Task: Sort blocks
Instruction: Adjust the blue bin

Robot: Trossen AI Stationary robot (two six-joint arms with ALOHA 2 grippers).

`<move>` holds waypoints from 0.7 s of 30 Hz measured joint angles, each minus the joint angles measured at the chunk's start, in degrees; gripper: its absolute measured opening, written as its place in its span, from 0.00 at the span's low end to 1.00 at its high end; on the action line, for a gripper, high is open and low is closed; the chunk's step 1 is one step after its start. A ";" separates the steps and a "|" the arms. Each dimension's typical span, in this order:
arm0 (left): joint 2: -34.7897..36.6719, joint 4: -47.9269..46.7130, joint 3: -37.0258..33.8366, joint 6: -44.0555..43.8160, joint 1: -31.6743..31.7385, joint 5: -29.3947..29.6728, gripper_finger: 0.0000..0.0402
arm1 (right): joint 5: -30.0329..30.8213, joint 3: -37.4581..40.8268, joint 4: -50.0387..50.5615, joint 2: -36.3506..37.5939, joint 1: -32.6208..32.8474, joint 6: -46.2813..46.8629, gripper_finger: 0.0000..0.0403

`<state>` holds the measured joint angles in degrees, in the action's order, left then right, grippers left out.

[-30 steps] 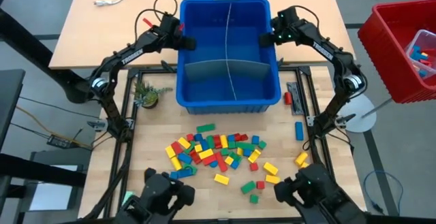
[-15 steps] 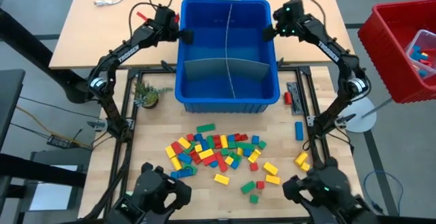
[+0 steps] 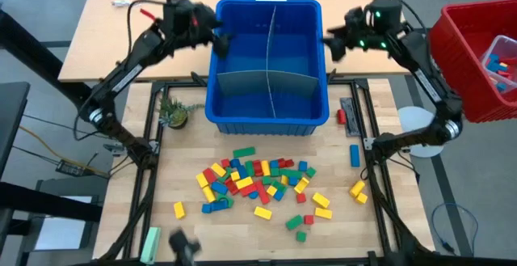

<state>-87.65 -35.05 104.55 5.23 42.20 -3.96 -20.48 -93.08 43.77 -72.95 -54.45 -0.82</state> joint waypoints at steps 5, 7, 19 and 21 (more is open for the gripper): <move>4.87 -6.58 -0.95 0.75 -10.93 0.52 0.65 | -7.23 0.44 11.15 6.74 10.32 0.88 0.57; 6.52 -8.65 -2.59 0.56 -14.66 0.82 0.64 | -7.21 2.19 14.24 9.20 15.65 2.49 0.56; 11.14 -7.61 -16.35 -9.36 -36.11 10.04 0.64 | 5.06 21.50 14.20 16.78 50.57 22.93 0.51; 11.18 -6.57 -18.45 -11.93 -39.37 13.69 0.64 | 7.90 24.74 12.75 15.90 56.36 25.42 0.50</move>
<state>-76.47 -41.62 86.10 -6.70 2.84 9.73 -12.58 -68.34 56.52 -57.05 1.91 24.60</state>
